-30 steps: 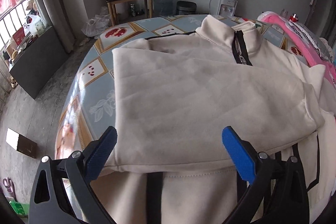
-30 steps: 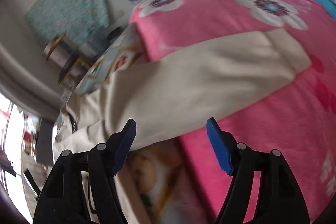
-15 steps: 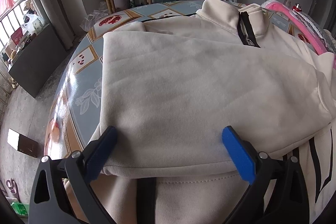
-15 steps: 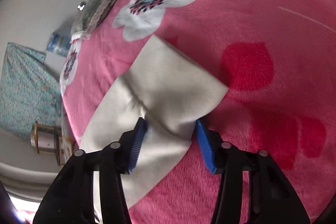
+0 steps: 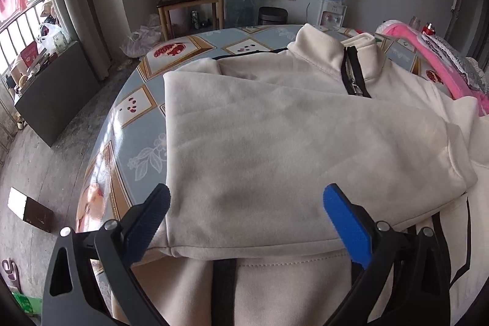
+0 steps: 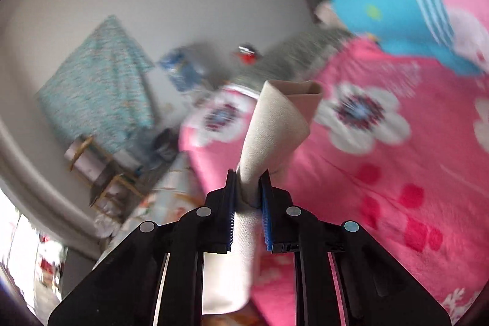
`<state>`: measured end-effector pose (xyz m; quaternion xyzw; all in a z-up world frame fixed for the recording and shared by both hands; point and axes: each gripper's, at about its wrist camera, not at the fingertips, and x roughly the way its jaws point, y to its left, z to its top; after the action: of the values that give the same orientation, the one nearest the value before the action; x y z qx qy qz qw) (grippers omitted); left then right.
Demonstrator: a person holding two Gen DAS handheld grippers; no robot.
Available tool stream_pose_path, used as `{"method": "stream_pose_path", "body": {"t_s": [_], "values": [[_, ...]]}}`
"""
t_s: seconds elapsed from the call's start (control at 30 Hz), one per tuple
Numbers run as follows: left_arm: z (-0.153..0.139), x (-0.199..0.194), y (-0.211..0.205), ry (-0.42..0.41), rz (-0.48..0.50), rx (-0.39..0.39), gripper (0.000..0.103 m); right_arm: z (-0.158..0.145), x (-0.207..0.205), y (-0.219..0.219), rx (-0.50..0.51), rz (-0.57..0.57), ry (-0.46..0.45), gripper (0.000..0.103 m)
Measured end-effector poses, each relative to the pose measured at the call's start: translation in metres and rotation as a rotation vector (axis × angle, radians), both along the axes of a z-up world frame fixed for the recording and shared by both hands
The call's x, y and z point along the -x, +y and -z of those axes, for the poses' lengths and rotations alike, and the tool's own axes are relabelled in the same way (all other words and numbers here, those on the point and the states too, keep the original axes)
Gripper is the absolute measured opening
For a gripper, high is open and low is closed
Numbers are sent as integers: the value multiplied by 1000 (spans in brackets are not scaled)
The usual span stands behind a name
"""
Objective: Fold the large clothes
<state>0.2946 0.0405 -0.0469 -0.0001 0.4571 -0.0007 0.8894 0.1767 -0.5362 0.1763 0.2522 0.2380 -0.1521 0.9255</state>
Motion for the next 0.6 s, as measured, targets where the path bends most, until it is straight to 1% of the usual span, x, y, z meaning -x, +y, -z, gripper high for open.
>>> {"method": "stream_pose_path", "body": {"t_s": [0.07,0.1,0.13,0.17,0.27,0.37,0.43,0.57,0.6], "values": [[19,-10,2,104,-5,-30,98,-23,-10,42,43,-111,-42,15],[23,-11,5,102,-6,-28,99,-31,-14,66,60,-167,-59,15],[20,-9,8,82,-22,-25,99,-36,-19,89,71,-222,-71,14],[19,-8,11,88,-25,-15,99,-38,-26,114,79,-286,-76,14],[12,-1,25,79,-49,38,99,-30,-47,188,112,-454,-67,14],[0,15,39,51,-68,39,99,-3,-69,257,143,-606,-26,14],[-9,28,50,28,-84,53,99,25,-82,304,154,-699,25,14],[-27,52,68,-15,-104,90,99,99,-102,385,151,-864,150,14],[-29,56,71,-22,-102,101,99,122,-105,402,146,-901,195,17]]}}
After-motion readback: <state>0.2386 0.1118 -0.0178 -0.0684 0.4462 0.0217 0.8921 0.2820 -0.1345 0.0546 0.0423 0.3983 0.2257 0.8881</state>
